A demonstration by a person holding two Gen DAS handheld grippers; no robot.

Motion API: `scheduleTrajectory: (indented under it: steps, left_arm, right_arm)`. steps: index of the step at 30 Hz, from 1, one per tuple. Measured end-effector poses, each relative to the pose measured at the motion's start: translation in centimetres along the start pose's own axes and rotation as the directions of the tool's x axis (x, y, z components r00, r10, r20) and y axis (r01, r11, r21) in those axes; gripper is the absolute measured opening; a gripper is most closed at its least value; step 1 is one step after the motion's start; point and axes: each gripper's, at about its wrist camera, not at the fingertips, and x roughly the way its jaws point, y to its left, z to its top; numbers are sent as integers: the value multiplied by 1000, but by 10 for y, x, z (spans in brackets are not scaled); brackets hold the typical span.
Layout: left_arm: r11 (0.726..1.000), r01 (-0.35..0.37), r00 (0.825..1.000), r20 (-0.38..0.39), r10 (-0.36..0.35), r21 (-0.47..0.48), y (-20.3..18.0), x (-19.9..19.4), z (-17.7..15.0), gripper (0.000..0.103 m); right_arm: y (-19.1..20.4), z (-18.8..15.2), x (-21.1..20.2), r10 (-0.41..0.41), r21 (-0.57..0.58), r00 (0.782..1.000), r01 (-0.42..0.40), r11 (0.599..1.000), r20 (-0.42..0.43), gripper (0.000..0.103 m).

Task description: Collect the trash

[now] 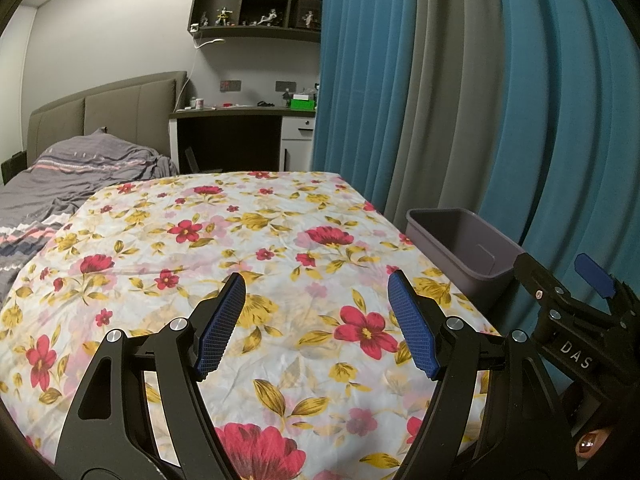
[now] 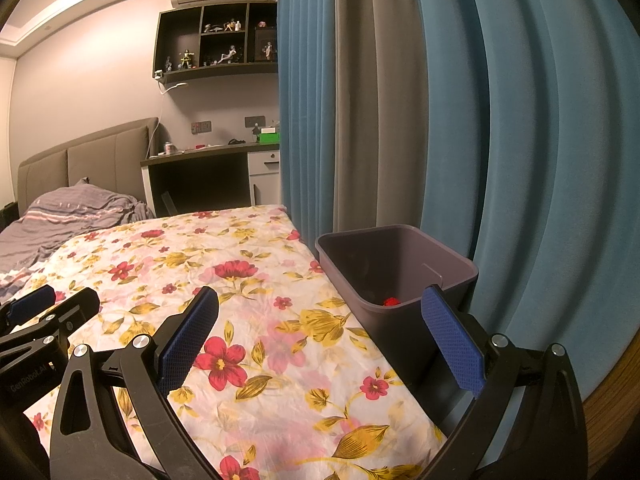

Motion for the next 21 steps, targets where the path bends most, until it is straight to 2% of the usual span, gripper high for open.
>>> scheduleTrajectory:
  steps: [7,17,21]
  left_arm:
    - [1000,-4,1000,0,4,1,0,0,1,75]
    - [1000,-27,1000,2,27,-3,2,0,2,90]
    - [999,-43,999,-1,43,0,2,0,4,92]
  right_arm:
    - [2,0,0,2,2,1000,-2,1000,0,98]
    - [1,0,-1,1,3,1000,-1,1000,-1,98]
    - [2,1,-1,1,5,1000,-1,1000,-1,98]
